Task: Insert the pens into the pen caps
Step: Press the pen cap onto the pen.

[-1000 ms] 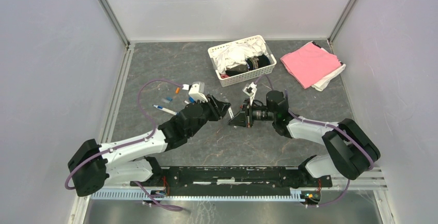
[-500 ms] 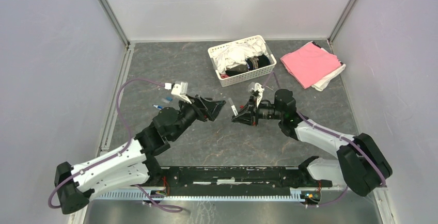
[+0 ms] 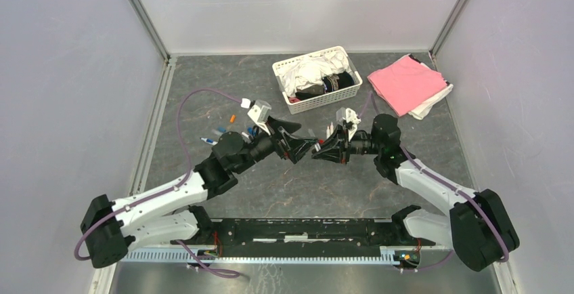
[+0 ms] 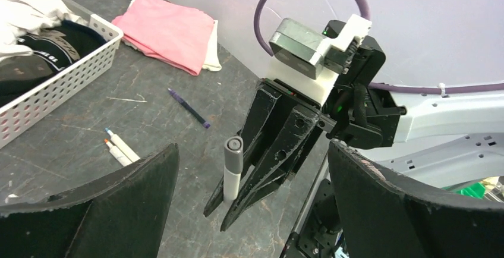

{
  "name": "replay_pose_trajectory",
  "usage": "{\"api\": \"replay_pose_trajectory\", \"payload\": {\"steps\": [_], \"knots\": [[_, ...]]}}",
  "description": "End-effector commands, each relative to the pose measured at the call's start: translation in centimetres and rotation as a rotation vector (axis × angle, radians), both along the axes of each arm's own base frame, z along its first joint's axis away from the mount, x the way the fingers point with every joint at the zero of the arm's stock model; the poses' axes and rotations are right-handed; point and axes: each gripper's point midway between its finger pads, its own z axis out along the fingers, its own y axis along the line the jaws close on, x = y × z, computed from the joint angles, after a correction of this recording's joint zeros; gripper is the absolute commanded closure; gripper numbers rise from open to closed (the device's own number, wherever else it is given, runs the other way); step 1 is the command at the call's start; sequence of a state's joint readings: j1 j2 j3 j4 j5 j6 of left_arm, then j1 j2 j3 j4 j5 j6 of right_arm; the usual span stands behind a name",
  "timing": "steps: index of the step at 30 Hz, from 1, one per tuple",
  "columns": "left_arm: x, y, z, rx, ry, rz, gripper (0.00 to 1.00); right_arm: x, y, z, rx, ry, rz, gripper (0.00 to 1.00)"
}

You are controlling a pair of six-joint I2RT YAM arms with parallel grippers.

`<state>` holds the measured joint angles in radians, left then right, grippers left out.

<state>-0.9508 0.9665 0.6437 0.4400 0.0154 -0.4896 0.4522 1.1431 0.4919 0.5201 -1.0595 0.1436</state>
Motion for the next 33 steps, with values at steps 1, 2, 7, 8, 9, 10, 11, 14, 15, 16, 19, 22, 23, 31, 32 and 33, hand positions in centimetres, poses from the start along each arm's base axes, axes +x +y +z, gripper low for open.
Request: {"api": "replay_pose_trajectory", "payload": {"steps": [1,2,7,8,9,10,11,14,15,16,19,22,23,31,32,33], "knots": [[0.0,-1.5,3.2,-0.12,-0.019,-0.06,0.0,-0.2,-0.1,2.3,0.046,-0.083,0.032,1.0],[0.2,-1.7,2.9,-0.119,-0.005,-0.053,0.0,-0.3,-0.1,2.3,0.048,-0.083,0.033,1.0],[1.1,-2.0,2.1,-0.117,0.028,-0.022,0.19,-0.3,-0.1,2.4,0.054,-0.078,0.033,1.0],[1.2,-2.0,2.2,-0.117,0.03,-0.02,0.24,-0.4,-0.1,2.5,0.056,-0.078,0.036,1.0],[1.3,-2.1,2.3,-0.116,0.031,-0.018,0.29,-0.4,-0.1,2.4,0.056,-0.077,0.034,1.0],[1.4,-2.1,2.2,-0.11,0.034,-0.017,0.32,-0.4,-0.1,2.4,0.056,-0.076,0.034,1.0],[1.4,-2.2,2.2,-0.108,0.034,-0.017,0.35,-0.4,-0.1,2.5,0.057,-0.077,0.033,1.0],[1.4,-2.4,2.0,-0.1,0.042,-0.025,0.44,-0.4,-0.1,2.5,0.056,-0.075,0.032,1.0],[1.3,-2.5,1.9,-0.098,0.043,-0.029,0.46,-0.3,-0.1,2.4,0.055,-0.072,0.031,1.0],[1.3,-2.6,1.8,-0.095,0.046,-0.034,0.48,-0.3,-0.1,2.3,0.055,-0.072,0.031,1.0],[1.2,-2.9,1.5,-0.085,0.054,-0.047,0.65,-0.3,-0.1,2.4,0.056,-0.072,0.031,1.0],[1.2,-3.2,1.1,-0.061,0.061,-0.057,0.79,-0.3,-0.1,2.4,0.056,-0.074,0.028,1.0],[1.2,-3.3,1.0,-0.053,0.063,-0.059,0.82,-0.3,-0.1,2.4,0.055,-0.073,0.03,1.0],[1.1,-4.0,-1.6,0.108,0.071,-0.096,0.98,-0.1,-0.2,2.4,0.044,-0.098,0.025,1.0],[1.0,-4.2,-1.9,0.129,0.062,-0.113,0.98,-0.1,-0.2,2.5,0.047,-0.093,0.026,1.0],[0.7,-4.4,-2.3,0.147,0.049,-0.136,0.98,-0.1,-0.2,2.6,0.053,-0.086,0.026,1.0]]}}
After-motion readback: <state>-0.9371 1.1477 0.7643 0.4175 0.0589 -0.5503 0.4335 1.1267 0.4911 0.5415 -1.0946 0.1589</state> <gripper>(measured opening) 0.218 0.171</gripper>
